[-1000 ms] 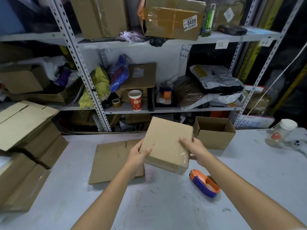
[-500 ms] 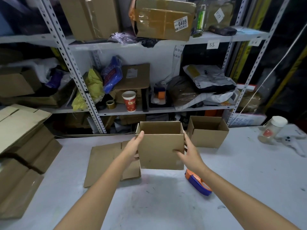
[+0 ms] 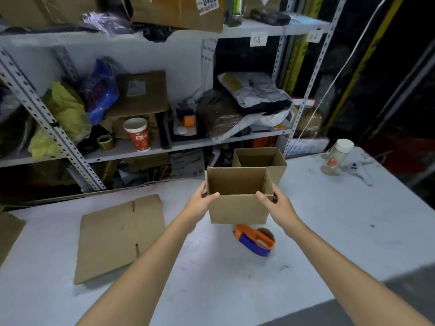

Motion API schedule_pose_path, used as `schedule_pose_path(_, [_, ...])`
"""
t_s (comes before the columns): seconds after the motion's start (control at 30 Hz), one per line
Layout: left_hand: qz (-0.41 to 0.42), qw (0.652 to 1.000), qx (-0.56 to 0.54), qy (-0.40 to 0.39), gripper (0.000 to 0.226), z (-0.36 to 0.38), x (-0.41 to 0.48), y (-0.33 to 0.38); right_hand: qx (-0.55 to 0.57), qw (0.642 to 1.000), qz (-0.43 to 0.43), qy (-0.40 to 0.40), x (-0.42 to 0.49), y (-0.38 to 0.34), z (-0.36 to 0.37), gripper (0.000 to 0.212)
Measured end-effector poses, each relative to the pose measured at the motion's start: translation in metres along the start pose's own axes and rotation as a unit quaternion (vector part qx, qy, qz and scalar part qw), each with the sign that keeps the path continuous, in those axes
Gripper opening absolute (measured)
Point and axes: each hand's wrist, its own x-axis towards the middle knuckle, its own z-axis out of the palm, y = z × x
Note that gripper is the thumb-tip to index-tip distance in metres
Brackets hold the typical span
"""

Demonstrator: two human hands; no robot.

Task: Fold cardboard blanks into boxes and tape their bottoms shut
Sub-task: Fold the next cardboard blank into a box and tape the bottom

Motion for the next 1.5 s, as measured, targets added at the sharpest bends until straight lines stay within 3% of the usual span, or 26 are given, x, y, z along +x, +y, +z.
schedule_pose_path(0.1, [0.009, 1.000, 0.019, -0.008, 0.071, 0.031, 0.021, 0.008, 0.010, 1.000, 0.014, 0.006, 0.021, 0.018, -0.029, 0.074])
schedule_pose_path(0.2, [0.011, 1.000, 0.014, -0.018, 0.074, 0.061, 0.042, 0.012, 0.038, 0.999, 0.009, -0.001, 0.044, 0.032, -0.052, 0.047])
schedule_pose_path(0.5, [-0.034, 0.999, 0.023, 0.007, 0.075, 0.120, 0.103, 0.003, 0.044, 0.997, 0.044, -0.051, 0.120, 0.077, -0.087, 0.061])
schedule_pose_path(0.77, [-0.049, 0.998, 0.025, 0.039, 0.073, 0.133, 0.130, 0.012, 0.055, 0.992, 0.070, -0.085, 0.162, 0.075, -0.099, 0.054])
schedule_pose_path(1.07, [-0.063, 0.993, 0.077, 0.066, 0.075, 0.134, 0.136, 0.004, 0.029, 0.993, 0.070, -0.095, 0.159, 0.074, -0.105, 0.055])
schedule_pose_path(1.23, [-0.060, 0.978, 0.159, 0.118, 0.067, 0.136, 0.130, 0.005, -0.022, 0.994, 0.075, -0.072, 0.154, 0.065, -0.106, 0.053])
schedule_pose_path(1.4, [-0.067, 0.973, 0.183, 0.120, 0.053, 0.123, 0.109, 0.001, -0.064, 0.989, 0.110, -0.072, 0.139, 0.070, -0.116, 0.067])
schedule_pose_path(1.5, [-0.057, 0.969, 0.212, 0.113, 0.047, 0.112, 0.085, -0.008, -0.103, 0.985, 0.126, -0.058, 0.117, 0.080, -0.122, 0.063])
